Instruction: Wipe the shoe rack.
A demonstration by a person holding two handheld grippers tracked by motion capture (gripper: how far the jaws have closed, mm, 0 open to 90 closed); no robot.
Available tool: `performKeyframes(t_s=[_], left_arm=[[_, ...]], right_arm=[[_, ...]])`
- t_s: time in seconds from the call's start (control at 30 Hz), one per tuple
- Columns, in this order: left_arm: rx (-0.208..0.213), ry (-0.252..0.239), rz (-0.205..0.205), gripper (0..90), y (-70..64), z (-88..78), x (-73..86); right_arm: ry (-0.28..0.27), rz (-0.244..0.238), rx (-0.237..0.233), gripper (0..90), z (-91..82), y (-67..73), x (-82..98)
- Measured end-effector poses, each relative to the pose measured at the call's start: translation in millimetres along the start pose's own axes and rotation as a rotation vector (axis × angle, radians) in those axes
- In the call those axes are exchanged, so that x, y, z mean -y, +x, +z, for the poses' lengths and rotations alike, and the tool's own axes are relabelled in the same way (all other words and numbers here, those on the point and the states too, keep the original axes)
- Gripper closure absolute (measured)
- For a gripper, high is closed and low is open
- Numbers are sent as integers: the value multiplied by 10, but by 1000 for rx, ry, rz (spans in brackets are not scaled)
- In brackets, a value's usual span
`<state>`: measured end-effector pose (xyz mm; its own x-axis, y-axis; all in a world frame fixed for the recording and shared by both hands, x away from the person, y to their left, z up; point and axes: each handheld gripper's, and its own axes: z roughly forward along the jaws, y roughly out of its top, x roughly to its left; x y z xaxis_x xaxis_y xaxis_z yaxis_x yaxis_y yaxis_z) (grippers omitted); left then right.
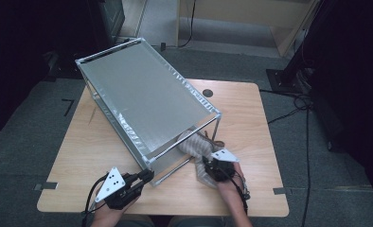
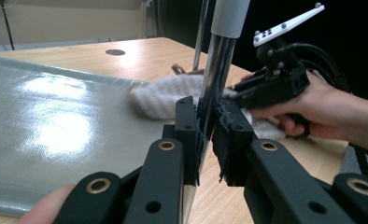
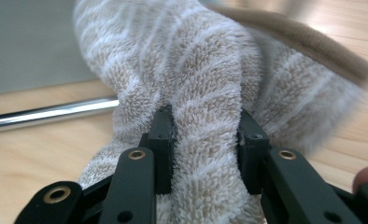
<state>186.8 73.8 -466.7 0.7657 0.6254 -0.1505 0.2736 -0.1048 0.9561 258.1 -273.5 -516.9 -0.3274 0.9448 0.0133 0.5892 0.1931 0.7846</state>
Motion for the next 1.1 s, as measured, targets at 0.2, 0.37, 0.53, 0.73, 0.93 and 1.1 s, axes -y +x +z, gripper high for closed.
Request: performKeyframes(t_s=[0.2,0.37,0.53,0.73,0.93,1.1], left_arm=[[-3,1,-1,809,1,-3,0],[-4,0,-5,809,7,-12,4],[-10,-2,-8,808,-2,-12,14],[-17,-5,-11,803,-12,-8,22],[-33,46,-28,765,4,42,105],[-41,49,-21,799,-16,70,163]], right_arm=[[-14,36,92,673,-166,-355,14],[-155,203,155,677,-388,-601,-96],[-337,240,101,677,-610,-532,-402],[-492,210,36,676,-982,-357,-788],[-587,143,-93,675,-1245,-61,-1056],[-532,46,-156,671,-1106,333,-1176]])
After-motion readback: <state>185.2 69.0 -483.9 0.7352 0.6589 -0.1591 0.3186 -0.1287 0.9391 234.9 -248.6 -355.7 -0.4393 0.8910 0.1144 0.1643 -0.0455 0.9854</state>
